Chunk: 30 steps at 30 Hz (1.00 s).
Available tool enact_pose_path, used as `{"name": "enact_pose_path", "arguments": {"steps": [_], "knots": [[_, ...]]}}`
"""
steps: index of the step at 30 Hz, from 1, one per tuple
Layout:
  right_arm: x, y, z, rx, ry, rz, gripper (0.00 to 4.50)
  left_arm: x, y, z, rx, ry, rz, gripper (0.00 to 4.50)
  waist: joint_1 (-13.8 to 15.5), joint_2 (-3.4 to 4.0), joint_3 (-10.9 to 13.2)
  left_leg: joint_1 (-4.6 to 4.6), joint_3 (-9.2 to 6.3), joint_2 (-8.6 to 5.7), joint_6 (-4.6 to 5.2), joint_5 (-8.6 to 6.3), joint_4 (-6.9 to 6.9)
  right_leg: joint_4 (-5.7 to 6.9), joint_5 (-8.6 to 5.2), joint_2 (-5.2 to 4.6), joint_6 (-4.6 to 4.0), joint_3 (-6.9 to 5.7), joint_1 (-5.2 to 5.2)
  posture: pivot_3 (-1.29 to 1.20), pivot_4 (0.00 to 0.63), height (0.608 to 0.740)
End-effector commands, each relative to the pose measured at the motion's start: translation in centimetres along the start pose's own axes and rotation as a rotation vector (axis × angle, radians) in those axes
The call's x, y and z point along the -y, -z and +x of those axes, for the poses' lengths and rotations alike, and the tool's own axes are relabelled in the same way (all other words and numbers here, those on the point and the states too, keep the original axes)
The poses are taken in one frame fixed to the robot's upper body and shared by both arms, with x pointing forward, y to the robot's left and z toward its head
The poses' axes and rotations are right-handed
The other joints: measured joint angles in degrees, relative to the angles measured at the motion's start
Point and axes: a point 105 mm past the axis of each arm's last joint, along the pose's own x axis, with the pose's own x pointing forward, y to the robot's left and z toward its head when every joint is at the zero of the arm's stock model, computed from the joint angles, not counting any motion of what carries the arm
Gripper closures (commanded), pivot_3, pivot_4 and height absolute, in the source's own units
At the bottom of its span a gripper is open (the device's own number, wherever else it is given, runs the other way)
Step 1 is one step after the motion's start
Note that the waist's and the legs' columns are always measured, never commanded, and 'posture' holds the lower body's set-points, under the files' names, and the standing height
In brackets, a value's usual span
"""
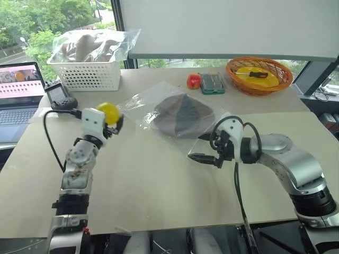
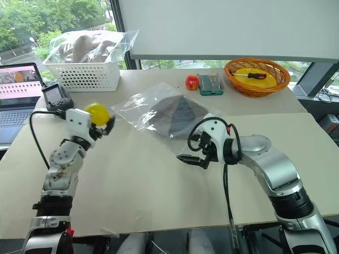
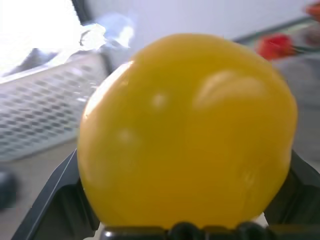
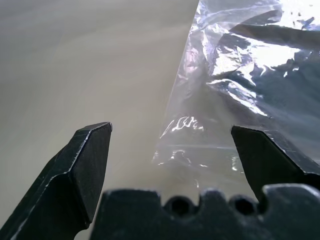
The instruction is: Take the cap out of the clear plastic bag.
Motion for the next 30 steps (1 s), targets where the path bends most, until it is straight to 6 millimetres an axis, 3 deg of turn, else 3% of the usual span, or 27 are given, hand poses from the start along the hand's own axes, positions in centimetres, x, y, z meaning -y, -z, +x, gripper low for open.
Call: {"name": "enact_pose_path", "arguments": {"steps": [1,4,6,13,15,20,25,30], "knots": [[0.2,-1.3,-0.2,0.041,0.016,-0.044,0.00,-3.7,1.8,2.6,-0.140,-0.181,-0.002,1.04,0.0,-0.01,0.0,0.00,0.00,0.00,0.00,0.00,0.01,0.02,0.00,0.00,0.00,-0.01,0.01,0.00,0.150,0.736],[0.2,-1.3,-0.1,0.046,0.020,-0.044,0.00,-4.7,3.3,5.1,-0.277,-0.246,-0.070,1.04,0.0,-0.06,0.0,-0.09,-0.11,0.05,0.00,0.01,0.12,-0.04,-0.14,0.10,0.41,-0.13,0.02,0.00,0.150,0.736],[0.1,-1.3,-0.1,0.047,0.021,-0.042,0.00,-5.0,3.2,6.2,-0.313,-0.292,-0.118,1.04,0.0,-0.09,0.0,-0.19,-0.10,-0.09,0.00,-0.01,0.14,-0.04,-0.10,-0.08,0.45,-0.13,-0.02,0.00,0.150,0.736],[0.1,-1.2,-0.1,0.049,0.027,-0.041,0.00,-3.1,4.5,6.7,-0.401,-0.279,-0.114,1.04,-0.3,-0.13,0.1,-0.44,-0.12,-0.12,0.08,-0.09,0.12,-0.16,0.14,-0.10,0.17,-0.19,-0.21,0.00,0.150,0.736],[0.2,-1.3,-0.1,0.049,0.028,-0.042,0.00,-2.9,5.1,6.4,-0.423,-0.280,-0.117,0.04,-0.3,-0.15,0.1,-0.43,-0.13,-0.11,0.08,-0.09,0.12,-0.14,0.15,-0.09,0.16,-0.20,-0.22,0.00,0.150,0.736],[0.3,-1.3,-0.2,0.048,0.035,-0.042,0.00,-3.0,5.7,6.1,-0.440,-0.286,-0.130,0.01,-0.2,-0.17,0.1,-0.41,-0.13,-0.11,0.08,-0.09,0.13,-0.08,0.16,-0.09,0.16,-0.20,-0.22,0.00,0.150,0.736],[0.5,-1.3,-0.2,0.049,0.036,-0.044,0.00,-3.4,5.2,6.2,-0.413,-0.283,-0.143,0.01,-0.2,-0.17,0.1,-0.41,-0.13,-0.11,0.08,-0.08,0.14,-0.08,0.16,-0.09,0.16,-0.20,-0.21,0.00,0.150,0.736],[0.6,-1.3,-0.2,0.048,0.031,-0.048,0.00,-4.0,2.0,7.5,-0.264,-0.234,-0.180,0.01,-0.2,-0.17,0.1,-0.41,-0.13,-0.11,0.08,-0.08,0.14,-0.07,0.17,-0.08,0.15,-0.20,-0.22,0.00,0.150,0.736]]}}
